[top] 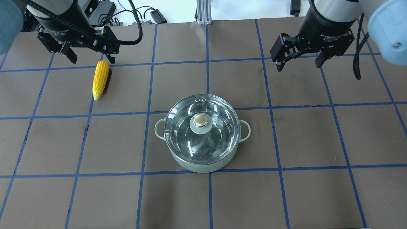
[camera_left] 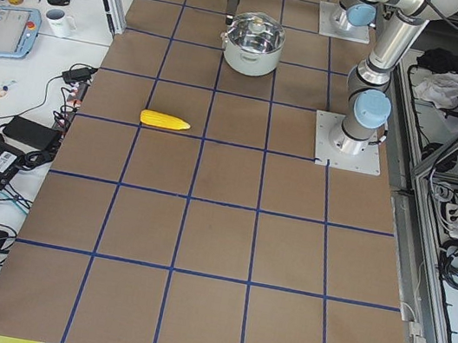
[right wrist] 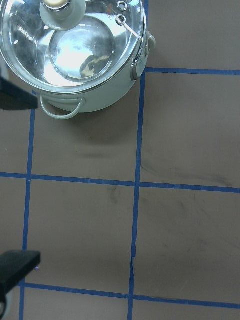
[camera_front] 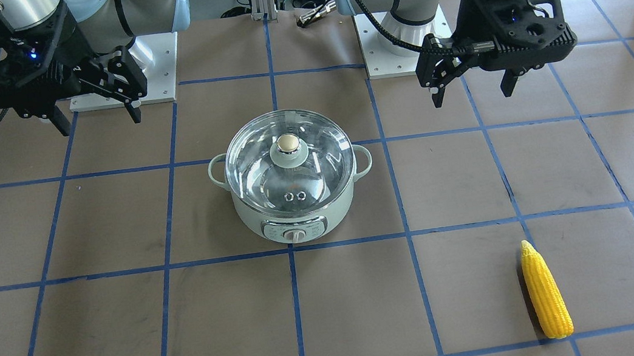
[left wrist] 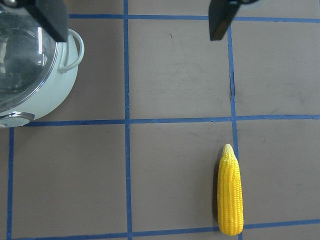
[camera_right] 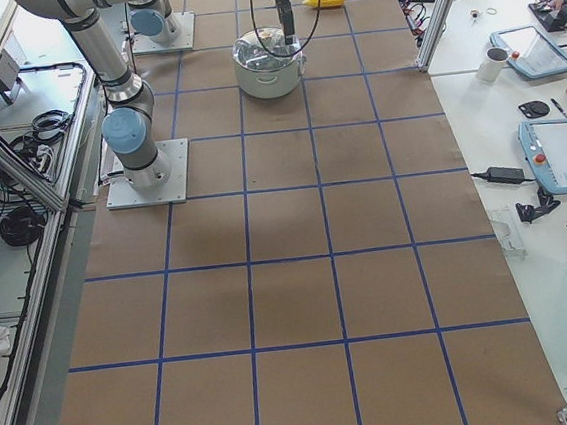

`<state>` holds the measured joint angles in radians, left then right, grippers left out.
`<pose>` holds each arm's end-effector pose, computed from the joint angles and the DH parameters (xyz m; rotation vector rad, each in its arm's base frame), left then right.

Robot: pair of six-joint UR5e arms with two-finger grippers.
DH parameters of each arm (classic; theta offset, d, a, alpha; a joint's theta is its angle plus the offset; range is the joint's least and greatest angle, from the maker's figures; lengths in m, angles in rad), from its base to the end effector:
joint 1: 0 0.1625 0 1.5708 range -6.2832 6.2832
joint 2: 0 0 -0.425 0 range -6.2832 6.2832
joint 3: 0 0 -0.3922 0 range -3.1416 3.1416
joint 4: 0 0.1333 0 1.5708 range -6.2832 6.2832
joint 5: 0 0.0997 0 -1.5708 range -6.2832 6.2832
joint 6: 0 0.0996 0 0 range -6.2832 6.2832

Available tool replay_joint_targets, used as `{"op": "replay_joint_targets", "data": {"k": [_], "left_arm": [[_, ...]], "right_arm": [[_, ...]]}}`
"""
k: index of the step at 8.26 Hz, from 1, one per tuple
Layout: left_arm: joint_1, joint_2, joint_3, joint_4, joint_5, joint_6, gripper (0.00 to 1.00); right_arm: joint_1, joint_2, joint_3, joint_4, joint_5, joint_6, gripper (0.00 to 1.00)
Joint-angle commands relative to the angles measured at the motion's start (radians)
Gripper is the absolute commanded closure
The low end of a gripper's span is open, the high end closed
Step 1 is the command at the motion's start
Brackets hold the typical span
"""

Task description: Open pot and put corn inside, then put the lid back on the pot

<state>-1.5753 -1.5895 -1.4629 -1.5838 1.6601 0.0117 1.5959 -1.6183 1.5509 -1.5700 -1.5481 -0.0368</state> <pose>-0.1267 -0.5050 0.5310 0.0195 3.0498 -0.1157 0.1475 -0.4737 0.5207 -0.0977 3.1160 -0.1041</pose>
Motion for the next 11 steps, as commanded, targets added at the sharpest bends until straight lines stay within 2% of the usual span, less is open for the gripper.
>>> {"op": "replay_joint_targets", "data": {"k": [1, 4, 5, 6, 8, 9, 11], "left_arm": [[0.0, 0.003, -0.002, -0.005, 0.001, 0.004, 0.0], [0.003, -0.032, -0.019, -0.015, 0.001, 0.022, 0.0], [0.033, -0.046, -0.019, 0.019, 0.007, 0.109, 0.0], [0.084, -0.076, -0.017, 0.106, 0.009, 0.225, 0.0], [0.226, -0.134, -0.025, 0.174, 0.003, 0.401, 0.0], [0.268, -0.174, -0.027, 0.25, 0.0, 0.46, 0.0], [0.276, -0.282, -0.025, 0.404, -0.005, 0.54, 0.0]], "right_arm": [[0.001, 0.0, 0.0, 0.001, 0.0, 0.0, 0.0], [0.001, 0.0, 0.0, 0.001, 0.002, 0.0, 0.0], [-0.001, 0.0, 0.0, 0.001, -0.001, 0.0, 0.0], [-0.001, 0.0, 0.0, 0.001, 0.0, 0.0, 0.0], [0.001, 0.0, 0.001, -0.001, 0.005, -0.003, 0.0], [0.001, 0.001, 0.001, -0.001, 0.006, -0.035, 0.0], [0.003, 0.006, 0.005, 0.005, 0.003, -0.068, 0.0]]}}
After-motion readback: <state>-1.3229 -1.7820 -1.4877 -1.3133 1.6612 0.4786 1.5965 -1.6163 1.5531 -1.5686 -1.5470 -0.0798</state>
